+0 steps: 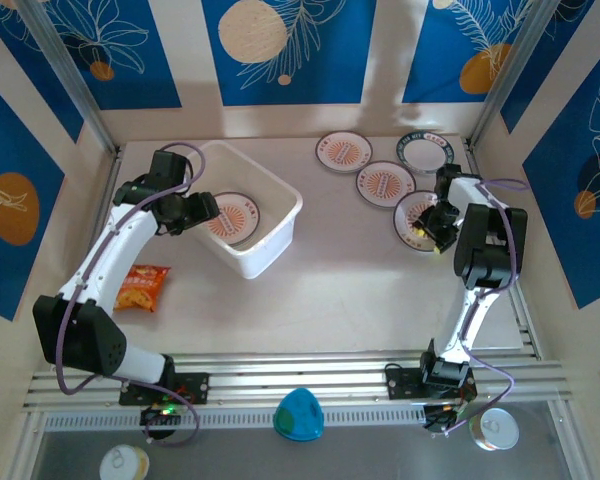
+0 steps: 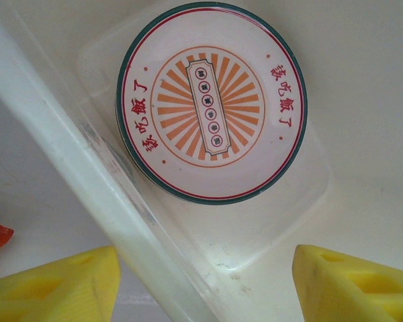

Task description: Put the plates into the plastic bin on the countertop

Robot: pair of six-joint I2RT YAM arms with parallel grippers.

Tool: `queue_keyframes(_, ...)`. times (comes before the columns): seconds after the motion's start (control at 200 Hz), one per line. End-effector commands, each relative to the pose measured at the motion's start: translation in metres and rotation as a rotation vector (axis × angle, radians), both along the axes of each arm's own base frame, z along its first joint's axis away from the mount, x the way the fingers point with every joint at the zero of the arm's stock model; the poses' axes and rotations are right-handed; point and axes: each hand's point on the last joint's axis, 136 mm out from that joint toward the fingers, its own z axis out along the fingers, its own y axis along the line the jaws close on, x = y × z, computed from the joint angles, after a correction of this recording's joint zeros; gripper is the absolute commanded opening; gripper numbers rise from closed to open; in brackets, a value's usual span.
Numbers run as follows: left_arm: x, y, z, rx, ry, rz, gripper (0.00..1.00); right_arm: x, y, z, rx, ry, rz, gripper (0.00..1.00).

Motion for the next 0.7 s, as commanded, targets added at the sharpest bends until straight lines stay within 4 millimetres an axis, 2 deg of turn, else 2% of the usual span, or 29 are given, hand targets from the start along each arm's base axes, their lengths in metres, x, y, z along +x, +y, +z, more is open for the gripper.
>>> queue_keyframes(0.0,0.005,-0.010,0.012,-0.015,-0.041,-0.041,0.69,-0.025,0.022,-0.008,0.062,0.089,0.053,0.60)
queue_keyframes(0.27,0.007,-0.012,0.009,-0.023,-0.040,-0.051,0.70,-0.039,0.056,-0.007,0.108,0.103,0.114,0.60)
queue_keyframes(0.435,0.007,-0.012,0.008,-0.019,-0.039,-0.052,0.70,-0.041,0.073,0.005,0.136,0.070,0.141,0.60)
queue_keyframes(0.695,0.004,-0.011,0.006,-0.022,-0.041,-0.050,0.70,-0.024,0.062,0.043,0.167,-0.077,0.092,0.60)
